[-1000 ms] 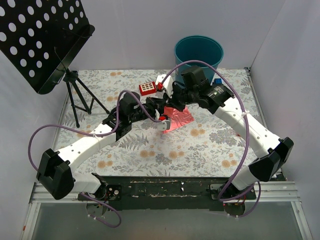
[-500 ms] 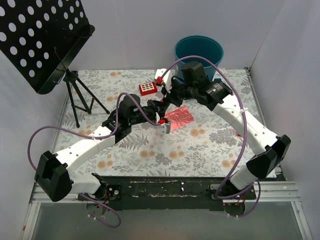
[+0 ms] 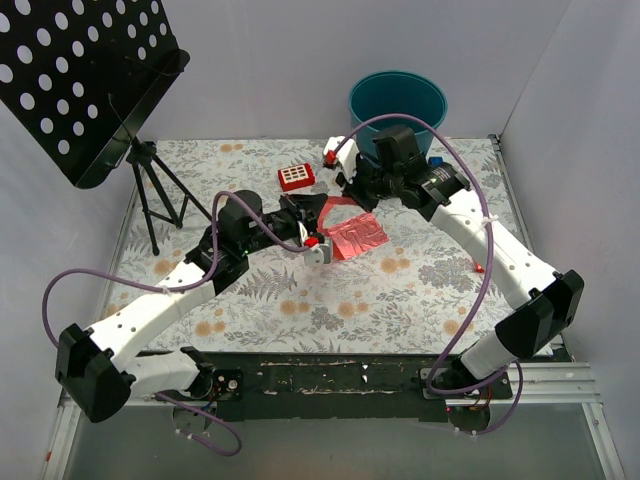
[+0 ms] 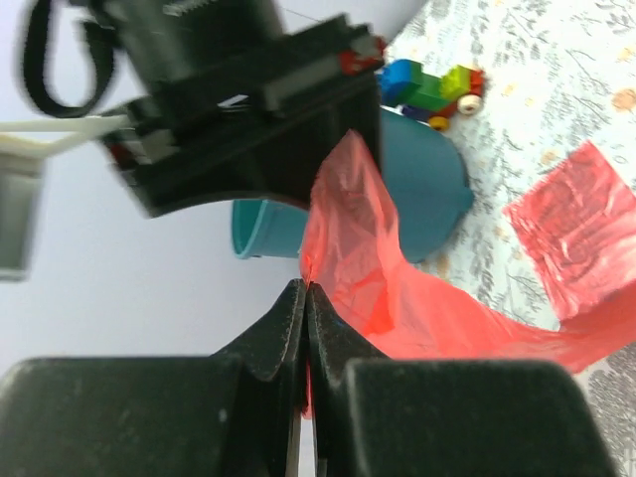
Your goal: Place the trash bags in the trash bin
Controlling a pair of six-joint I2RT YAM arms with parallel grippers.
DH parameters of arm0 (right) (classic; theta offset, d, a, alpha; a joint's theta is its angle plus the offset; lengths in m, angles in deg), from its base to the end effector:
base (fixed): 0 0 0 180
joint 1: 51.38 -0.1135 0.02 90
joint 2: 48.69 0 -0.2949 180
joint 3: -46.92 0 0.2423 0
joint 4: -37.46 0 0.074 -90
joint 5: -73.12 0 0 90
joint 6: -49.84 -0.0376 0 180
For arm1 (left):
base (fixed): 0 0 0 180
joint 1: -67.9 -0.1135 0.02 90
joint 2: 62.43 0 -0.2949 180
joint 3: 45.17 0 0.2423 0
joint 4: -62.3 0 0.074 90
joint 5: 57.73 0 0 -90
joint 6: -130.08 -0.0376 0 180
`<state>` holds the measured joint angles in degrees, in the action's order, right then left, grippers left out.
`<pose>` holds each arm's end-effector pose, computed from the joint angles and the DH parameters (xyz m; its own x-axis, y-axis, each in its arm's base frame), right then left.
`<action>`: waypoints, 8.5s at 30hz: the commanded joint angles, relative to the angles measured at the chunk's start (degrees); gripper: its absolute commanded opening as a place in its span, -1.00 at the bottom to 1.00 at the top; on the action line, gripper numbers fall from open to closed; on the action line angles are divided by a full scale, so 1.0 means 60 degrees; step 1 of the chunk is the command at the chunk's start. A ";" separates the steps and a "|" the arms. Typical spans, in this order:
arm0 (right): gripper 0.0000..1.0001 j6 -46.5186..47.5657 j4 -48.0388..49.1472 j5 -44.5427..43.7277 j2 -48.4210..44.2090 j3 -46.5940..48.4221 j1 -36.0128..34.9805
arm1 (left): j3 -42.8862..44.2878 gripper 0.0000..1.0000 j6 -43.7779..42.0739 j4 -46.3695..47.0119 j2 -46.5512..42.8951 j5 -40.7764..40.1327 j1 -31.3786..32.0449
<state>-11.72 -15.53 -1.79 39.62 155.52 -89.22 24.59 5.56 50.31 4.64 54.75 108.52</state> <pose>0.2557 0.2110 0.4327 -0.0107 -0.5905 -0.8069 -0.8761 0.3945 -0.2771 0.1838 -0.1766 0.3789 0.4021 0.3449 -0.8481 0.8011 0.3158 0.5083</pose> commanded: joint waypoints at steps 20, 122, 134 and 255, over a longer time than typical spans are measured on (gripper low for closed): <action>0.52 0.0034 0.0627 0.4061 -0.1800 -0.0623 0.1342 | 0.0124 -1.00 0.0261 -0.0245 -0.0529 -0.0143 -0.0032; -0.97 -0.1078 0.2647 0.1575 -0.1301 -0.1851 -0.0036 | 0.0388 -1.00 0.0157 0.1644 0.1157 -0.0437 -0.0061; -0.97 -0.1182 0.2664 0.1659 -0.1110 -0.1690 0.0538 | 0.0065 -1.00 0.0231 0.1029 0.0540 -0.0098 -0.0076; -0.97 -0.5913 0.1550 0.7562 0.0632 0.0477 0.3012 | 0.1178 -0.48 0.7087 0.2348 0.1404 0.1512 -0.0281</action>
<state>-46.47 -7.11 42.86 42.92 157.99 -71.34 30.84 49.88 63.82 13.65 60.28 106.84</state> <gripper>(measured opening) 0.021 0.288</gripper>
